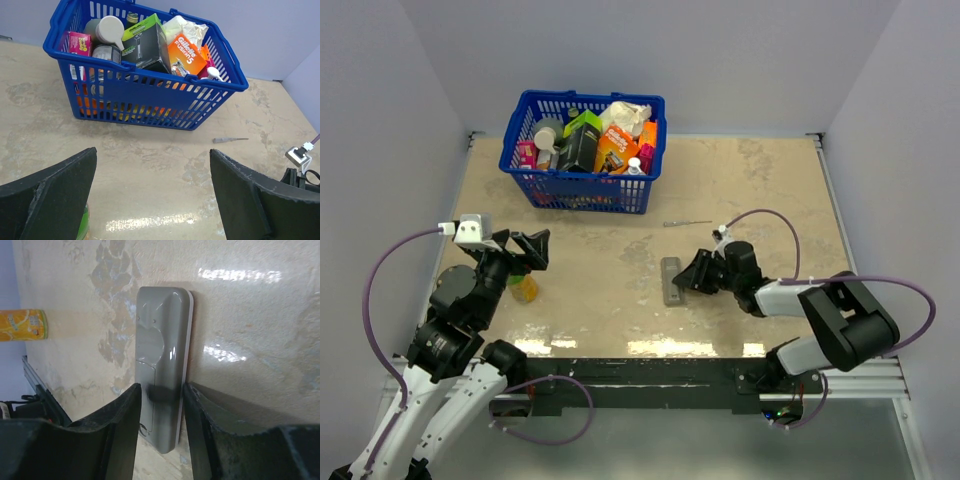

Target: Unload the batteries from the remote control

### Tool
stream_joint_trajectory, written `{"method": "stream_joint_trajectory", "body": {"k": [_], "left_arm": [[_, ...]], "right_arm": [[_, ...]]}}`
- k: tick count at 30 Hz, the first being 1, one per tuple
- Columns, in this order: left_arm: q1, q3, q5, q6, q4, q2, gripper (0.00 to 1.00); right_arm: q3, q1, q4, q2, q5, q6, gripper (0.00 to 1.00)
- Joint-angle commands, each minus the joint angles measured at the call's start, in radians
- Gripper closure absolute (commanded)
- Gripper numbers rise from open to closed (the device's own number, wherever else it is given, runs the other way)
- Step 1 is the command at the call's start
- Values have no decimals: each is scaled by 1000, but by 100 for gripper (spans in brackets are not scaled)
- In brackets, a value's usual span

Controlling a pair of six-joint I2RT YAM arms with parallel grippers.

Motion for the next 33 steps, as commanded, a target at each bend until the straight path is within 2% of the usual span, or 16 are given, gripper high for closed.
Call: {"method": "stream_joint_trajectory", "body": {"k": [1,5,9,14,18,20,21,25,27,29,30,33], "left_arm": [[7,-11,-1,-12,23,0,2],[5,-11,0,-12,23,0,2],[5,-11,7,-12,25,-1,2],[5,-11,22,-9,28,-3,2],[5,-10,27,-6,26,-6,2],[5,-11,28,-6,28,-17,2],[5,-13,30,-6,31,-21,2],[5,-16,43,-7,34,-37,2],[7,-16,53,-7,35,-38,2],[7,-16,56,-4,37,-38,2],[7,-14,57,-4,35,-40,2],[5,-14,60,-9,32,-55,2]], "right_arm": [[-3,76,46,24,0,46,56],[43,153,15,21,40,50,56],[121,154,-160,-36,94,-12,55],[244,119,-327,-128,282,-115,52],[391,62,-412,-107,423,-180,49],[446,58,-428,-61,548,-278,48],[489,50,-413,-44,558,-363,48],[595,-23,-391,65,522,-595,46],[659,-48,-408,143,451,-739,44],[705,-94,-451,206,355,-825,44],[753,-112,-468,263,206,-883,44],[845,-171,-561,340,59,-960,44]]}}
